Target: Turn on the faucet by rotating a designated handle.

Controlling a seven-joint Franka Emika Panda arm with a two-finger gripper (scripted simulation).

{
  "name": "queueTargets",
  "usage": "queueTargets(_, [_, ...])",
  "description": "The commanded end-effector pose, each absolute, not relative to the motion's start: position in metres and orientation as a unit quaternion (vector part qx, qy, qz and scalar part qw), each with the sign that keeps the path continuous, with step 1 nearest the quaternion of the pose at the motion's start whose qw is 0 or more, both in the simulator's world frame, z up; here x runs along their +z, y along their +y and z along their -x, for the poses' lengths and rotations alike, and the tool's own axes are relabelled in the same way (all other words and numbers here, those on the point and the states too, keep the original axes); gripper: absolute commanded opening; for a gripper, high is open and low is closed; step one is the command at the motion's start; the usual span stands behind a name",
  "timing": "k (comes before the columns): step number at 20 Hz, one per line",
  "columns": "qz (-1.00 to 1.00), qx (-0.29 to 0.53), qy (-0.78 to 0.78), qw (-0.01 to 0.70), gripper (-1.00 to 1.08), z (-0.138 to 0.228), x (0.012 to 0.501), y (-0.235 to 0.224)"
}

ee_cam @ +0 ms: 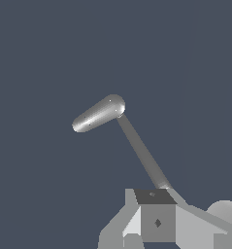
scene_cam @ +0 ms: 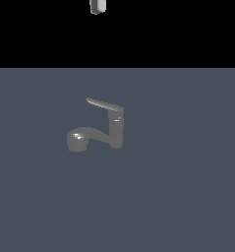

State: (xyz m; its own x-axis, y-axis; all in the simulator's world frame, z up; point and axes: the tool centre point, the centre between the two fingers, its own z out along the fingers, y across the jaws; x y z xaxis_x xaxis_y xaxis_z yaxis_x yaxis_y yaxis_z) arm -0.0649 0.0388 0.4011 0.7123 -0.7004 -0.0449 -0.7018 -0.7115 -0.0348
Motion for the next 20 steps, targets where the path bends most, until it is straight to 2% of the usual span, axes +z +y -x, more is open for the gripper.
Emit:
queueTargets(1, [0.912,0.016,0.409,0.025,-1.0,0.052,0.391,0.041])
queueTargets(20, [0.785,0.019,0.619,0.017,-1.0,-0.031,0.294,0.058])
